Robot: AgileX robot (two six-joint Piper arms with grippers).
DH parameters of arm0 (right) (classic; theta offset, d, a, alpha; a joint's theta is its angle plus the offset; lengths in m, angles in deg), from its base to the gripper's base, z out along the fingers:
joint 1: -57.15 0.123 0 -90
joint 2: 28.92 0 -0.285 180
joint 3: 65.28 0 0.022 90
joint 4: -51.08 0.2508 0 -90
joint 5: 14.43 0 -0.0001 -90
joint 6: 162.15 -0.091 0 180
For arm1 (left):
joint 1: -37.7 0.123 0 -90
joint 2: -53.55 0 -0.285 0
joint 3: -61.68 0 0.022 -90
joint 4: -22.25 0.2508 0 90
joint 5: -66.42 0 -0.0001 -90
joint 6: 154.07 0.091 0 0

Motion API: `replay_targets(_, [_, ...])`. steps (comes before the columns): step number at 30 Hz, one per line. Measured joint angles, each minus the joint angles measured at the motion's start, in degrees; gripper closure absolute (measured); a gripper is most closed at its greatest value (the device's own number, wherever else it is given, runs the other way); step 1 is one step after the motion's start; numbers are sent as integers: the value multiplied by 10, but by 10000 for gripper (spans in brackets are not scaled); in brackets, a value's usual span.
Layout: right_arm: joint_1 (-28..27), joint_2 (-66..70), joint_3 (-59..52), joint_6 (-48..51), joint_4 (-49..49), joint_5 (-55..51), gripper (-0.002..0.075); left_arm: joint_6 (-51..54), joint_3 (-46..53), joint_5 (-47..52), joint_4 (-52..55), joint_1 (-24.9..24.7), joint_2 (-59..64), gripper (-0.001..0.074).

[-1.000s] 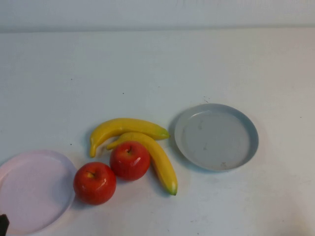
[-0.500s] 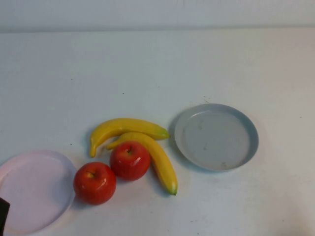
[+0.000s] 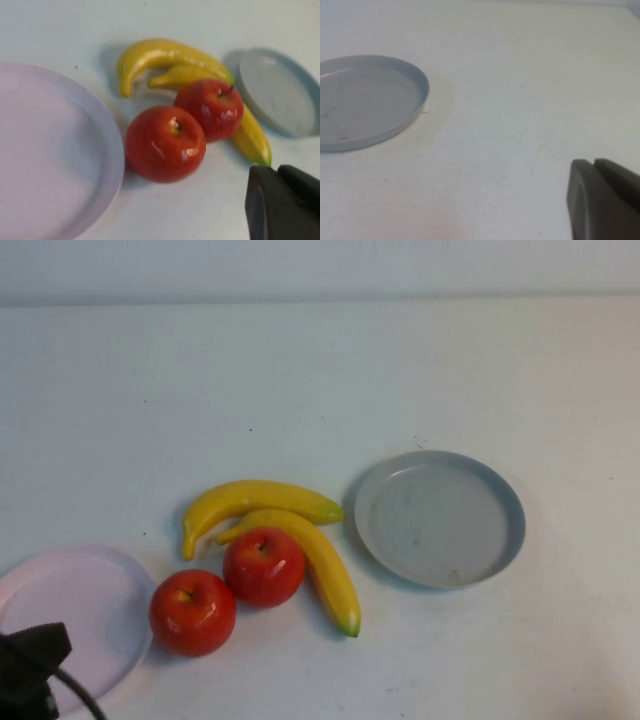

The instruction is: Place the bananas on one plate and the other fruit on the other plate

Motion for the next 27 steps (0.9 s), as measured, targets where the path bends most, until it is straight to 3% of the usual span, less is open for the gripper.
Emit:
replay_targets(5, [0,0,0,0,0,0,743,71,-130,158,45,0,137,736])
replay_targets(11, [0,0,0,0,0,0,743,125,-231,232,80,-11,295,736])
replay_targets(22, [0,0,0,0,0,0,743,106,-361,252,199,-192,518,737])
replay_targets(27, [0,0,0,0,0,0,743,104,-395,255,231,-221,561,720])
